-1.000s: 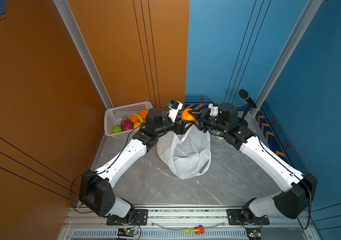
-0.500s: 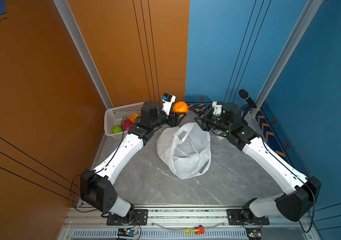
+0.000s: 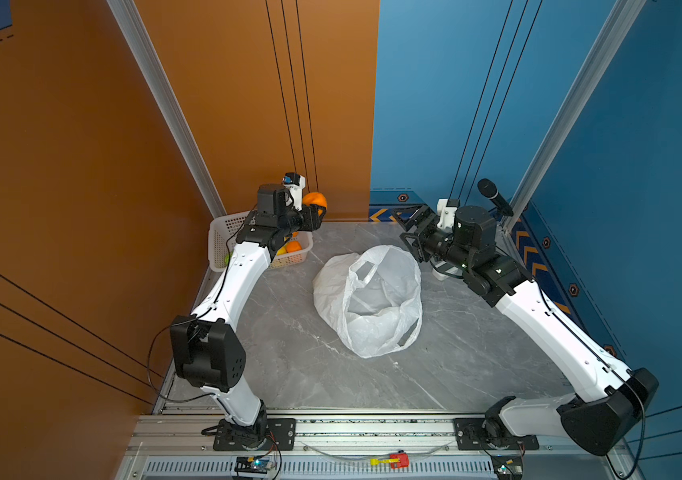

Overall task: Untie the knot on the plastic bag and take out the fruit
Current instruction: 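Drop the orange into the basket with the left gripper while the right draws back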

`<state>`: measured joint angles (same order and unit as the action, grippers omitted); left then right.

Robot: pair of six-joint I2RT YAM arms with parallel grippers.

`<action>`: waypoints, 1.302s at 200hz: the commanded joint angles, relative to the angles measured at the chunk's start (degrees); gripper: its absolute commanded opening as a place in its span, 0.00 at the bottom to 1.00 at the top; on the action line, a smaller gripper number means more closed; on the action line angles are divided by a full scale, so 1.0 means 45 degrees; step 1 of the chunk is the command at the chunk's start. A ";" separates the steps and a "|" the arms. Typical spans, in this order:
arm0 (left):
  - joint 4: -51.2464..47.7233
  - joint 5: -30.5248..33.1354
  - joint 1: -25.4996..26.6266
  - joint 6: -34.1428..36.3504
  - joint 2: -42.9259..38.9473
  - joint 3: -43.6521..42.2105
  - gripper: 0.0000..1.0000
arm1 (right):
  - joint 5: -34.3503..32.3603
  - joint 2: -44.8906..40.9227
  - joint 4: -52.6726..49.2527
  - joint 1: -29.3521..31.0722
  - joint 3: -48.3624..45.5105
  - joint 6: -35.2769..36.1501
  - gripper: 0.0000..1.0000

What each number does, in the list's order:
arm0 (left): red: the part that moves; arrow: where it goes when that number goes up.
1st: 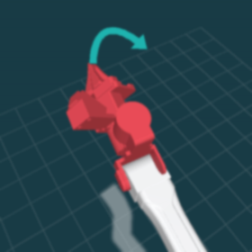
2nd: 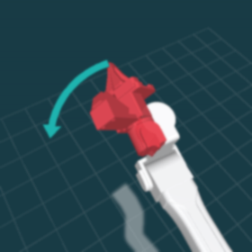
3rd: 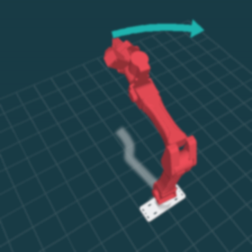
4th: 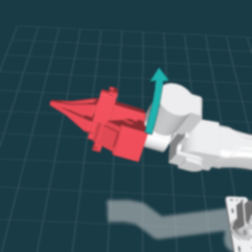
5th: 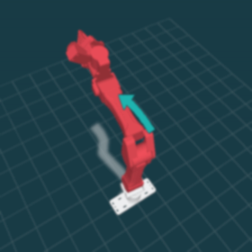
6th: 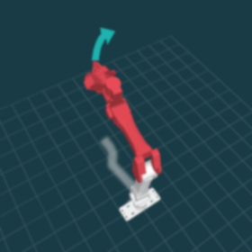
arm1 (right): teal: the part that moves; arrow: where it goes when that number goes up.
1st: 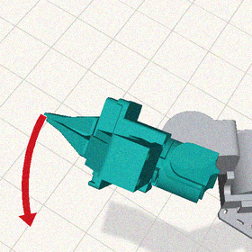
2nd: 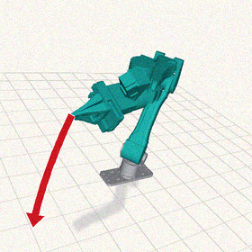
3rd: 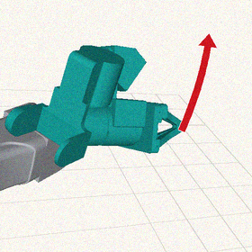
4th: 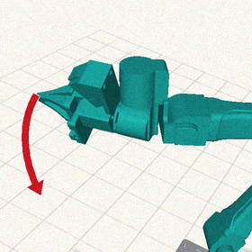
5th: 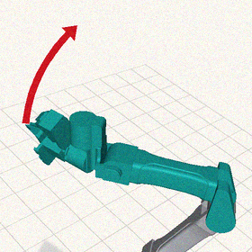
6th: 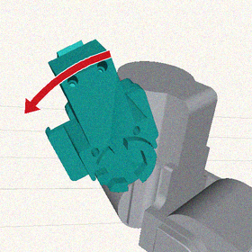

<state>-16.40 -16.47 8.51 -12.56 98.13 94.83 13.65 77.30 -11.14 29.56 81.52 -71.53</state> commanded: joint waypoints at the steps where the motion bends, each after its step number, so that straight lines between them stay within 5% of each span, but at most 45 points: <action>1: -0.1679 0.0776 -0.0662 -0.0579 0.0907 0.1049 0.54 | -0.0250 0.0112 -0.0342 -0.0056 -0.0182 0.0390 0.89; 70: -0.2671 0.1007 -0.2169 -0.2345 0.3927 0.2992 0.53 | -0.0423 0.0362 -0.0687 0.0022 -0.0114 0.0606 0.90; 206: -0.2947 0.0825 -0.2390 -0.3074 0.7824 0.4689 0.56 | -0.1208 0.0066 -0.1521 0.0343 -0.0146 0.0684 0.91; 260: -0.2957 0.1113 -0.2263 -0.2709 0.6719 0.4207 0.85 | -0.1521 -0.0138 -0.1689 0.0381 -0.0107 0.0831 0.91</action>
<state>-27.49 -12.60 -1.80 -26.15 132.18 114.87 8.67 78.43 -17.17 30.87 81.47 -69.78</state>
